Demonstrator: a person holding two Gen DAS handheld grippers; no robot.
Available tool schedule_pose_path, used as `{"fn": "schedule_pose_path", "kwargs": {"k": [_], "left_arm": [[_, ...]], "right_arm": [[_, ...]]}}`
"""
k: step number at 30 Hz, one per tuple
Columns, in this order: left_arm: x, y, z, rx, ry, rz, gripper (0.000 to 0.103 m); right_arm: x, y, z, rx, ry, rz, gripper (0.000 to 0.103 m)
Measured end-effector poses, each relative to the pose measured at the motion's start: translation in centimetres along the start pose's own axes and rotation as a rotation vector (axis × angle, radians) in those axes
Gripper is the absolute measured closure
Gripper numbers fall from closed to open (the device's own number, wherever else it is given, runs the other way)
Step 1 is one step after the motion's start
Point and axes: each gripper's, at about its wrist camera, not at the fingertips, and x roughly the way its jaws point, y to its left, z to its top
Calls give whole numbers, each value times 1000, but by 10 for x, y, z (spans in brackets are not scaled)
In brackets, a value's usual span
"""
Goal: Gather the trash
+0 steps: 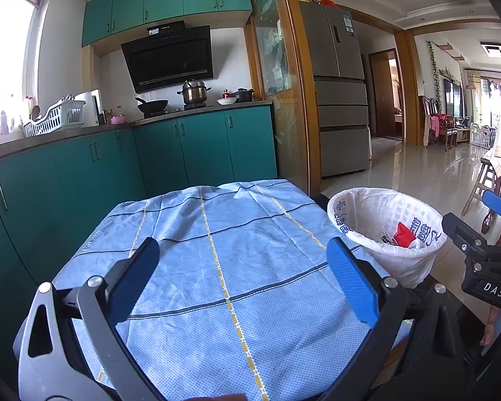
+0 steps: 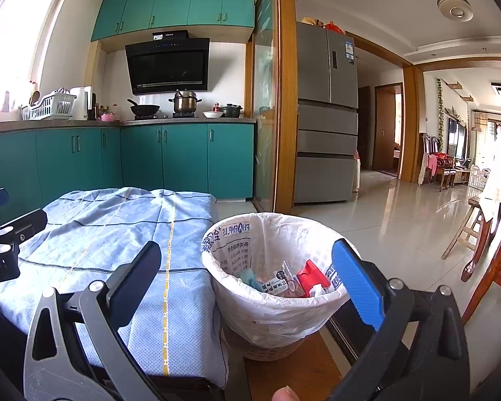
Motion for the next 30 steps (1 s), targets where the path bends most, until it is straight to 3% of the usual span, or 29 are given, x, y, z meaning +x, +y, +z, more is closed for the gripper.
{"fn": "schedule_pose_path", "kwargs": {"k": [20,30], "left_arm": [[0,2,0,-12,-1,-17,3],[7,10,0,-28,39,-19,3]], "right_arm": [[5,6,0,-21,15,2,3],[11,9,-2,-29,34,4,3]]}}
